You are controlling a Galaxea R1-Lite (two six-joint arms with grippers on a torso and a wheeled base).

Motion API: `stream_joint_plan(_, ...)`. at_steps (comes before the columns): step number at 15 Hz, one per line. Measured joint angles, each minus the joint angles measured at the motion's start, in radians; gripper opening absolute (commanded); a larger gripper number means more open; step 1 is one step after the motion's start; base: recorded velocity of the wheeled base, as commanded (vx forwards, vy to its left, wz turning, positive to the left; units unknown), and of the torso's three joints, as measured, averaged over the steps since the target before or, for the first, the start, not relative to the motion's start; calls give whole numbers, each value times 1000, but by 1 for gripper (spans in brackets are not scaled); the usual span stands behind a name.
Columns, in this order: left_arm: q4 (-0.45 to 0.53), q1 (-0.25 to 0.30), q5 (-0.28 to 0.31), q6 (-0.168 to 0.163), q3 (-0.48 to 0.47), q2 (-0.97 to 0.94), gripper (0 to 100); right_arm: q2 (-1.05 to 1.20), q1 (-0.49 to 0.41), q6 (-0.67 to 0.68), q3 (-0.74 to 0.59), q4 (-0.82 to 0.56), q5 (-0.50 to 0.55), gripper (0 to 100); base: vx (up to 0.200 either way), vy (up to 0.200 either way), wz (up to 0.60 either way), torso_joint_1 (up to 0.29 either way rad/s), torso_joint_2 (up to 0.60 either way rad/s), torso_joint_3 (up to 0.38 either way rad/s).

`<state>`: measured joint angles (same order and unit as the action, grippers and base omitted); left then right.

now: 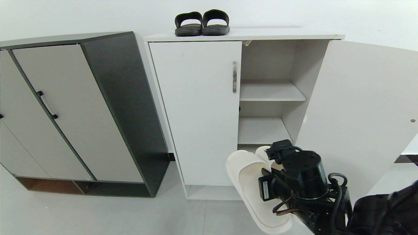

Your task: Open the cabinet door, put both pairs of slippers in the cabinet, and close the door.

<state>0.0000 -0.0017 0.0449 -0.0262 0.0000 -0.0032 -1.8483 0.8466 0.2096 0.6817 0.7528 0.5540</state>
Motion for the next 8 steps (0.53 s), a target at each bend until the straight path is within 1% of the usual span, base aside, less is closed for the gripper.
stream_joint_plan(1,0,0,0,0,0,0,0,-10,2,1,5,0,16,0,0,0,0,0,0,0)
stream_joint_plan(3,1,0,0,-1,0,0,0,-23,6,2,8,0,35,0,0,-200,0,2,5,2)
stream_joint_plan(8,1,0,0,-1,0,0,0,-33,10,1,10,0,38,0,0,-200,0,6,3,2)
